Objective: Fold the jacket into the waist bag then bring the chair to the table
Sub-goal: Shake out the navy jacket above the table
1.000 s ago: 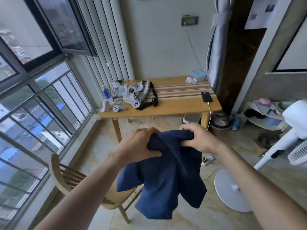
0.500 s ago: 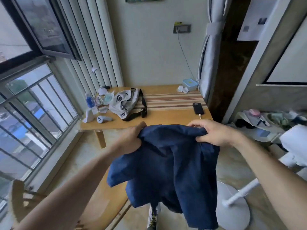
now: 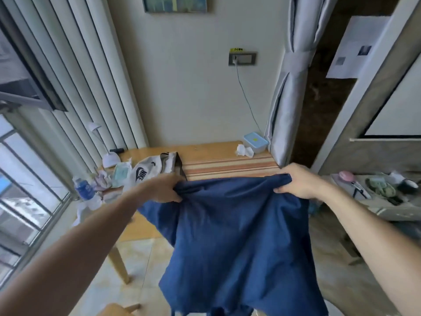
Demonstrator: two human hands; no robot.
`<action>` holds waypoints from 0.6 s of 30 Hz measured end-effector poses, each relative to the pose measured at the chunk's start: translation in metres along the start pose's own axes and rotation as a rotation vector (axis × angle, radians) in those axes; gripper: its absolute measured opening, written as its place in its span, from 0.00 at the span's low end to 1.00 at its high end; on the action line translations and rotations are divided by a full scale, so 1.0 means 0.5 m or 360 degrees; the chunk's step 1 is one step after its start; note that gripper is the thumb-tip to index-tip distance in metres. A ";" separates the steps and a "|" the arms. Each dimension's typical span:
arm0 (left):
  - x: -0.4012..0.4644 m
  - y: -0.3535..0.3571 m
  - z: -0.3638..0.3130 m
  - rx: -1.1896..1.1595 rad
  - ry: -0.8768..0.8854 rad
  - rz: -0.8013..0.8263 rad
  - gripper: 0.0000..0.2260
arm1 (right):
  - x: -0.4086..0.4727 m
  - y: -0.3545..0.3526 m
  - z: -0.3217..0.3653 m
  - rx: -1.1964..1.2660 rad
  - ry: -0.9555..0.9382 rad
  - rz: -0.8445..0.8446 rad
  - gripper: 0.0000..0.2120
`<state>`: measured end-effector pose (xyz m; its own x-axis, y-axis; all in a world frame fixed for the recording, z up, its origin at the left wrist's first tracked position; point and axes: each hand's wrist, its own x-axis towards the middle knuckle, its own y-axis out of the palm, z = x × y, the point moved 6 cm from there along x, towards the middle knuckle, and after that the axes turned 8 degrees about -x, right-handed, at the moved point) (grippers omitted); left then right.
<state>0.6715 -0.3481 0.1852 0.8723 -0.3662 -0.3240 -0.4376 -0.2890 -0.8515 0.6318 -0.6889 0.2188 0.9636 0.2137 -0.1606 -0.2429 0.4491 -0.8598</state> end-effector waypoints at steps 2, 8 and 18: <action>0.078 -0.067 0.022 0.0083 0.0010 -0.0351 0.09 | 0.103 -0.019 -0.007 -0.0180 0.0097 -0.0121 0.16; 0.201 -0.364 -0.025 -0.0006 0.0196 -0.1185 0.20 | 0.343 -0.254 0.043 -0.0405 0.0234 -0.1048 0.14; 0.237 -0.544 -0.067 0.0809 0.0488 -0.1760 0.15 | 0.476 -0.416 0.082 -0.0581 -0.0229 -0.1701 0.11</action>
<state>0.8867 -0.3426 0.3923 0.6017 -0.3555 0.7152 0.6880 -0.2243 -0.6902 0.9068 -0.6957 0.3792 0.6302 -0.0188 0.7762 0.7648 0.1870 -0.6165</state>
